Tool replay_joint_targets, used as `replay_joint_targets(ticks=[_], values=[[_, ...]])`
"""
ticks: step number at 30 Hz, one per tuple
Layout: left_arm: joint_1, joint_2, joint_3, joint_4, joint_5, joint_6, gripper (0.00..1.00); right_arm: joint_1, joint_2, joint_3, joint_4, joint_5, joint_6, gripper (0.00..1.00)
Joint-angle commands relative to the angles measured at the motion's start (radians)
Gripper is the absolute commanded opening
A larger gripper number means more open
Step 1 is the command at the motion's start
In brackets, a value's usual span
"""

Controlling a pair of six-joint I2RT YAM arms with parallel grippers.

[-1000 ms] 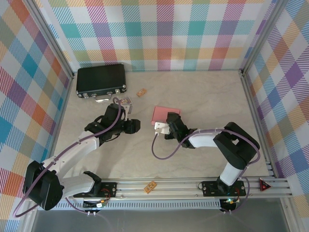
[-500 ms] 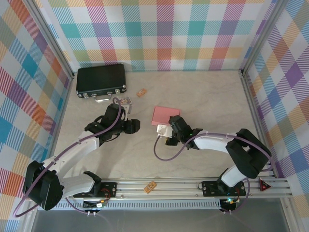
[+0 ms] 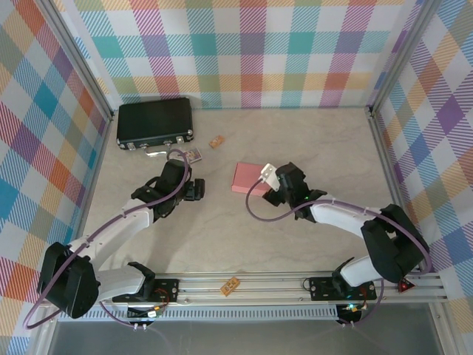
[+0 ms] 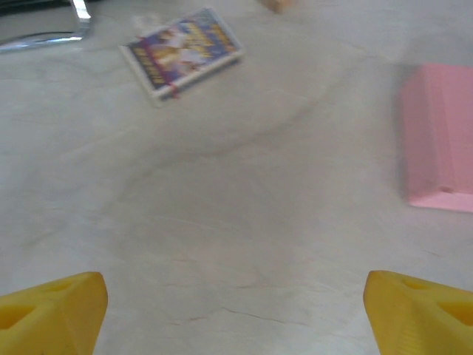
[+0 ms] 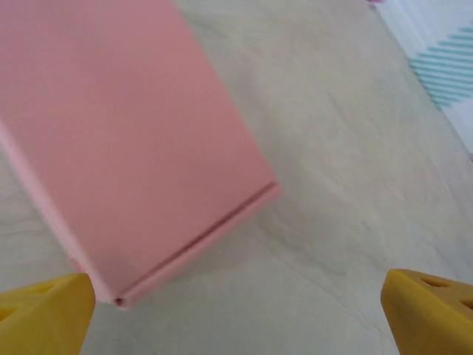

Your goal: Fold the paper box

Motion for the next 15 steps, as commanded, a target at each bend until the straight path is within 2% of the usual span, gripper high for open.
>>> replay_joint_targets(ticks=[1, 8, 15], values=[[0.031, 0.017, -0.021, 0.009, -0.195, 0.037, 0.93, -0.052, -0.057, 0.006, -0.018, 0.025, 0.144, 0.99], [0.103, 0.048, -0.068, 0.138, -0.326, 0.086, 1.00, -0.226, -0.151, -0.030, -0.085, -0.019, 0.352, 0.99], [0.171, 0.064, -0.154, 0.298, -0.306, 0.140, 1.00, -0.440, -0.249, -0.100, -0.102, -0.190, 0.550, 0.99]])
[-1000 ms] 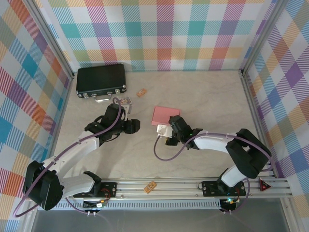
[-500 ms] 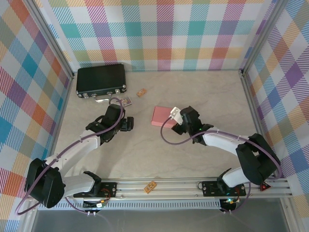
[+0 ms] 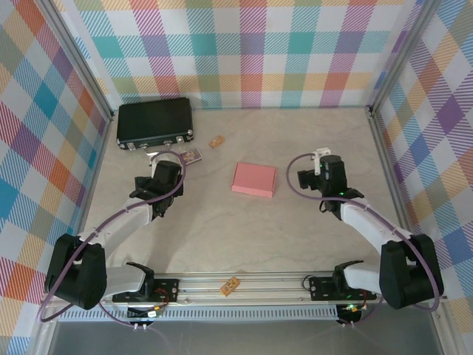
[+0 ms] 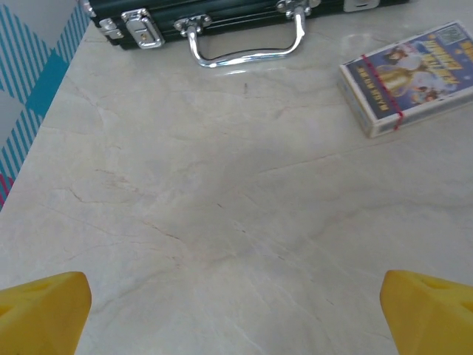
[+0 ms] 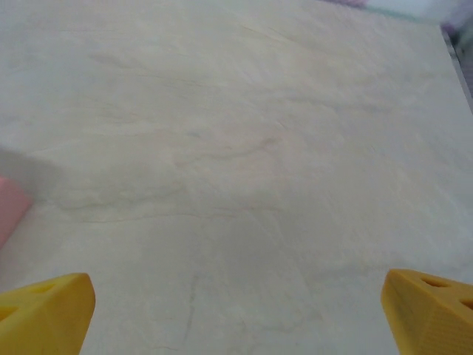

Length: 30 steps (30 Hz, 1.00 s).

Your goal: Fold the paper box

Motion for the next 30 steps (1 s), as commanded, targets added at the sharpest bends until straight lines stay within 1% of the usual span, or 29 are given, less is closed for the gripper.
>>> replay_joint_targets(ticks=[1, 6, 9, 13, 16, 19, 24, 26, 30], values=[[0.026, 0.002, -0.061, 0.154, -0.015, 0.059, 1.00, -0.079, -0.039, -0.039, -0.018, -0.119, 0.153, 0.99], [0.064, -0.003, -0.195, 0.418, 0.130, 0.118, 1.00, -0.167, -0.047, -0.094, 0.046, -0.193, 0.202, 0.99], [0.097, -0.005, -0.271, 0.589, 0.239, 0.129, 1.00, -0.188, -0.054, -0.151, 0.165, -0.220, 0.212, 0.99], [0.139, 0.011, -0.307, 0.691, 0.356, 0.132, 1.00, -0.191, -0.066, -0.224, 0.339, -0.245, 0.192, 0.99], [0.164, 0.031, -0.326, 0.761, 0.418, 0.141, 1.00, -0.192, -0.057, -0.247, 0.420, -0.256, 0.171, 0.99], [0.183, 0.050, -0.340, 0.834, 0.477, 0.158, 1.00, -0.197, -0.033, -0.273, 0.521, -0.300, 0.150, 0.99], [0.203, 0.101, -0.355, 0.959, 0.542, 0.190, 1.00, -0.199, 0.043, -0.275, 0.637, -0.341, 0.108, 0.99], [0.210, 0.123, -0.355, 0.993, 0.548, 0.196, 1.00, -0.200, 0.073, -0.275, 0.668, -0.351, 0.087, 0.99], [0.214, 0.200, -0.378, 1.123, 0.543, 0.203, 1.00, -0.200, 0.110, -0.279, 0.718, -0.358, 0.068, 0.99]])
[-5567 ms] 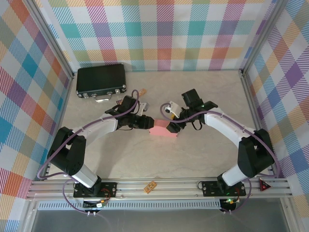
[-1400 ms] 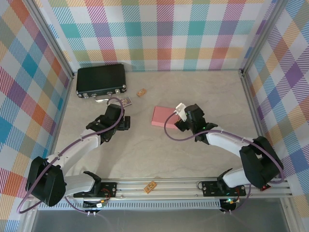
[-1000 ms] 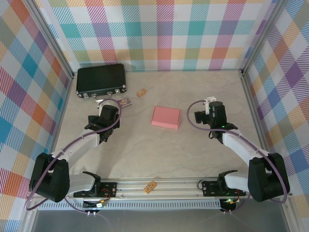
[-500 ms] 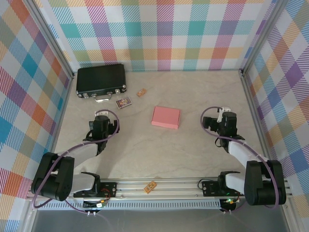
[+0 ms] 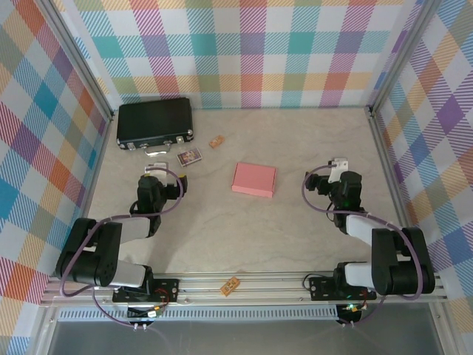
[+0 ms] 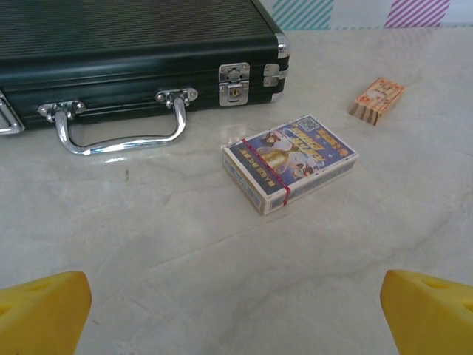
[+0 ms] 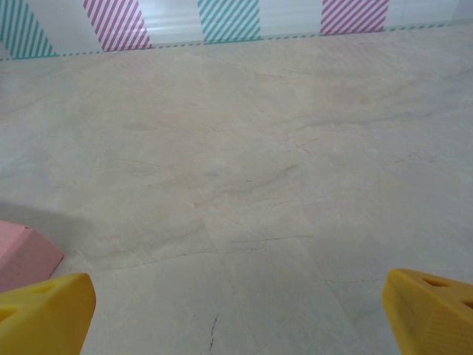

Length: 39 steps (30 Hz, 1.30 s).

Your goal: Fold the paper box

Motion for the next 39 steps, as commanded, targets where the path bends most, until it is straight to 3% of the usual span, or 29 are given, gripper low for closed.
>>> replay_joint_targets(ticks=[1, 10, 12, 15, 18, 39], values=[[0.017, 0.053, -0.023, 0.155, 0.030, 0.024, 1.00, -0.009, 0.022, -0.008, 0.108, -0.033, -0.038, 0.99], [0.023, 0.170, -0.041, 0.299, 0.039, 0.028, 1.00, -0.008, 0.187, -0.013, 0.259, -0.027, -0.039, 0.99], [0.024, 0.158, -0.027, 0.249, 0.025, 0.019, 1.00, -0.008, 0.222, -0.014, 0.296, -0.022, -0.038, 0.99], [0.024, 0.167, 0.048, 0.125, -0.092, -0.023, 1.00, -0.009, 0.221, 0.021, 0.228, -0.020, -0.039, 0.99], [0.039, 0.170, 0.060, 0.102, -0.120, -0.058, 1.00, -0.010, 0.228, 0.053, 0.175, 0.017, -0.019, 0.99], [0.040, 0.169, 0.058, 0.102, -0.121, -0.058, 1.00, -0.012, 0.227, 0.052, 0.177, 0.028, -0.014, 0.99]])
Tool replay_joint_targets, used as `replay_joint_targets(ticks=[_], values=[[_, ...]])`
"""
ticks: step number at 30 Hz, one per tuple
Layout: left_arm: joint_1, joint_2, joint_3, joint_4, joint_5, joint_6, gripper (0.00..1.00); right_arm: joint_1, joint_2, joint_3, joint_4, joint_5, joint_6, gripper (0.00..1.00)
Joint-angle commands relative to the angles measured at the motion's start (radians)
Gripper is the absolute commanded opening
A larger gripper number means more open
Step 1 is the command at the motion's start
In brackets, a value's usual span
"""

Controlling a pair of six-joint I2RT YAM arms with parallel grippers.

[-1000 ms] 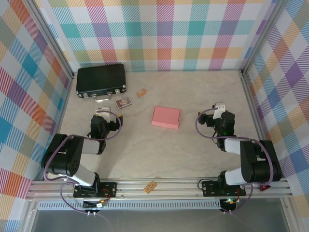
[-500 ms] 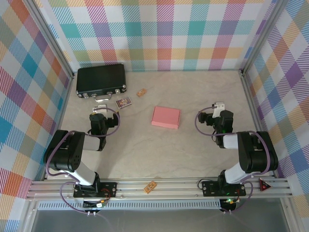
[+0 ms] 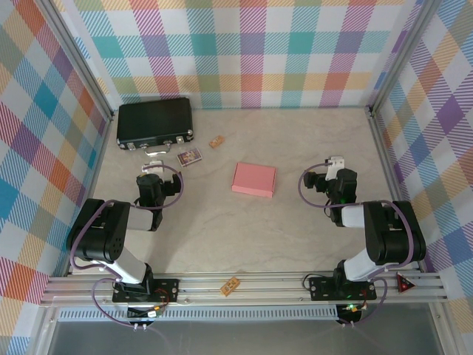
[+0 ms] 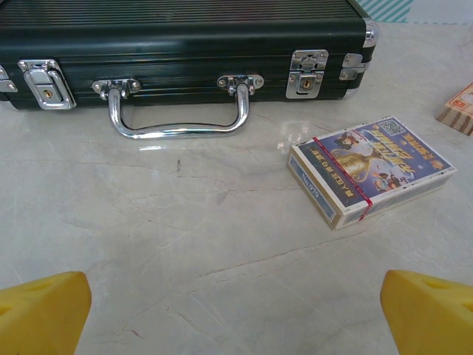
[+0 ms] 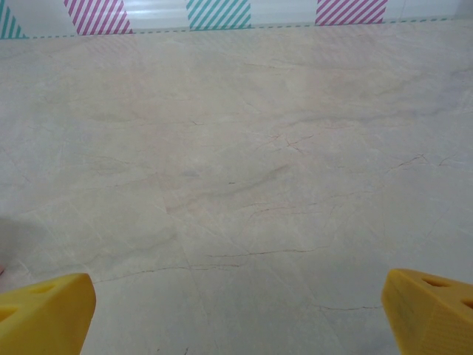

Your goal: Fold the paper box

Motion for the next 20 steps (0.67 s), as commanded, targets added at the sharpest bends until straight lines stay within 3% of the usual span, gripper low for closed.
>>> replay_joint_targets(ticks=[1, 20], values=[[0.010, 0.005, 0.014, 0.007, -0.013, -0.015, 1.00, -0.006, 0.006, 0.014, 0.005, 0.002, 0.014, 0.99], [0.027, 0.006, 0.022, -0.014, 0.064, -0.009, 1.00, -0.006, 0.007, 0.014, 0.005, 0.002, 0.014, 0.99]])
